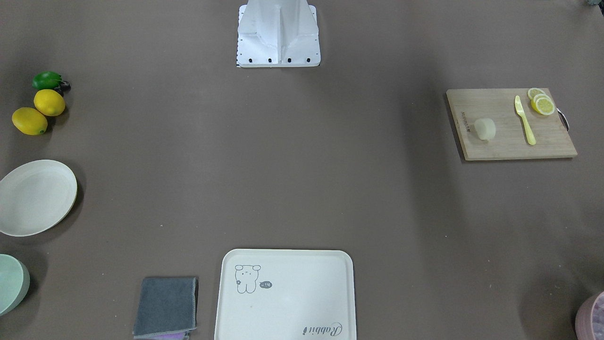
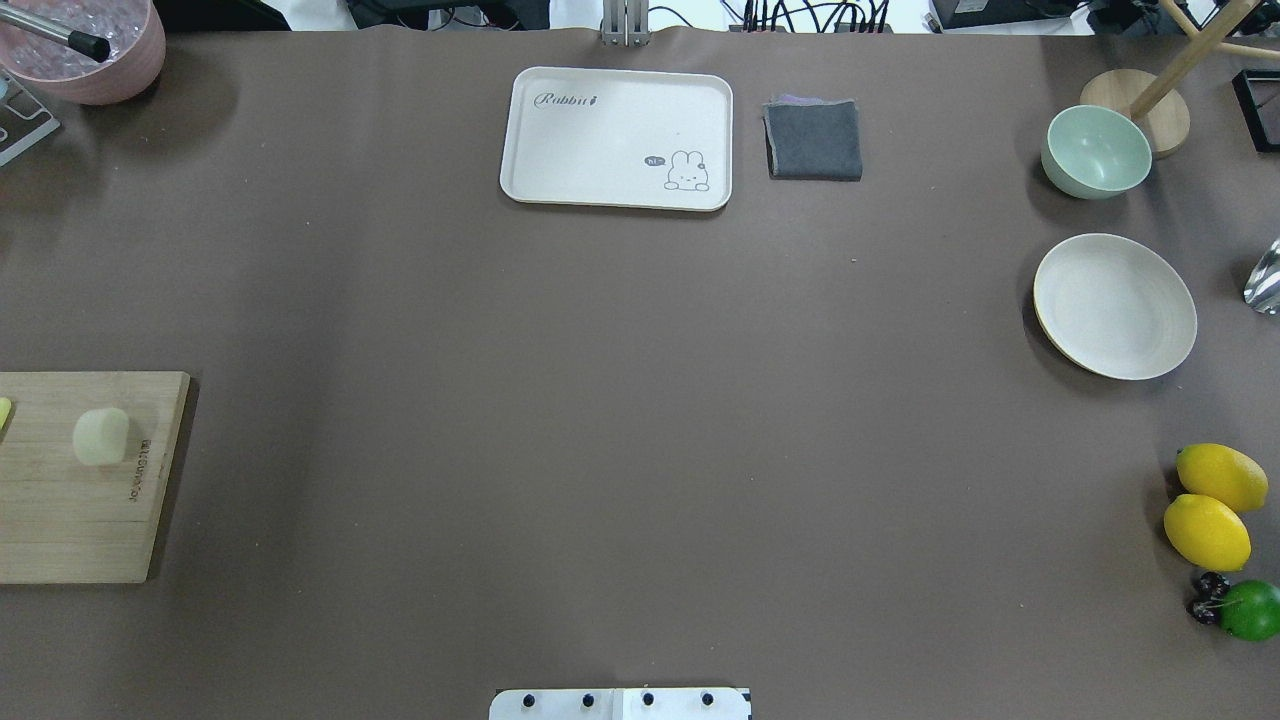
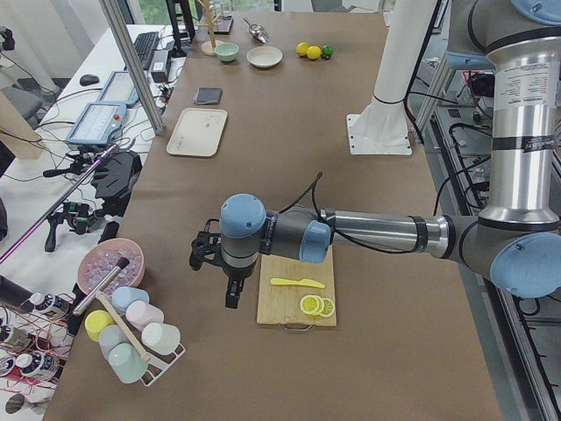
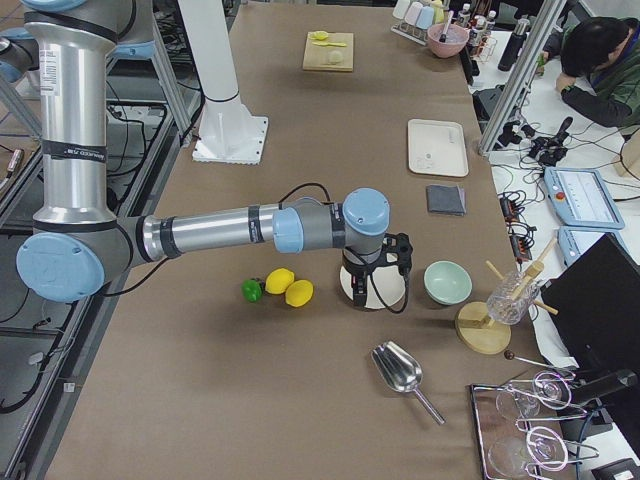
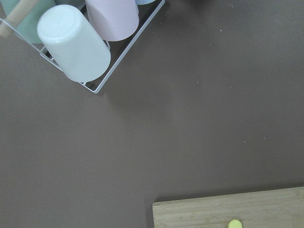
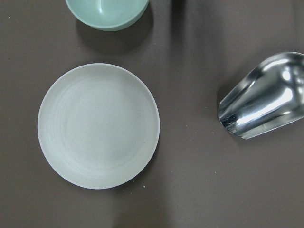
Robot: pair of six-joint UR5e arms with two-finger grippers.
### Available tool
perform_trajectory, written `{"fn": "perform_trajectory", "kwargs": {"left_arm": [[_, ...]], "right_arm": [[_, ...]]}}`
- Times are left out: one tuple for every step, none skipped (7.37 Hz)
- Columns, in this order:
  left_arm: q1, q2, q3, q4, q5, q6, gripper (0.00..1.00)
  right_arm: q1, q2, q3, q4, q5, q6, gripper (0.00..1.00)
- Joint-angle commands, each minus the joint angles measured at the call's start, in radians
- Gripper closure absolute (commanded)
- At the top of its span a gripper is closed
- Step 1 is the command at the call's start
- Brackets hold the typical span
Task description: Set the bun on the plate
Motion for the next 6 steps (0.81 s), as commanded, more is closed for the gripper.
{"fn": "perform_trajectory", "kwargs": {"left_arm": [[0.001,0.004,-0.003,0.000,0.000,0.000,0.02],[0.001,0.004,-0.005,0.000,0.001,0.000,0.02],[0.000,0.004,-0.007,0.000,0.002,0.000,0.02],[0.000,0.006,-0.013,0.000,0.004,0.000,0.02],[0.000,0.007,-0.014,0.000,0.004,0.001,0.02],[0.000,0.006,-0.014,0.000,0.005,0.001,0.02]], "right_arm": [[-0.058,0.016,-0.072,0.139,-0.011,0.104,0.00],[-0.090,0.017,-0.188,0.345,-0.046,0.199,0.00],[-0.121,0.026,-0.306,0.522,-0.049,0.255,0.00],[-0.165,0.054,-0.369,0.601,-0.078,0.345,0.00],[-0.210,0.066,-0.381,0.612,-0.131,0.395,0.00],[-0.232,0.074,-0.408,0.614,-0.143,0.400,0.00]]}}
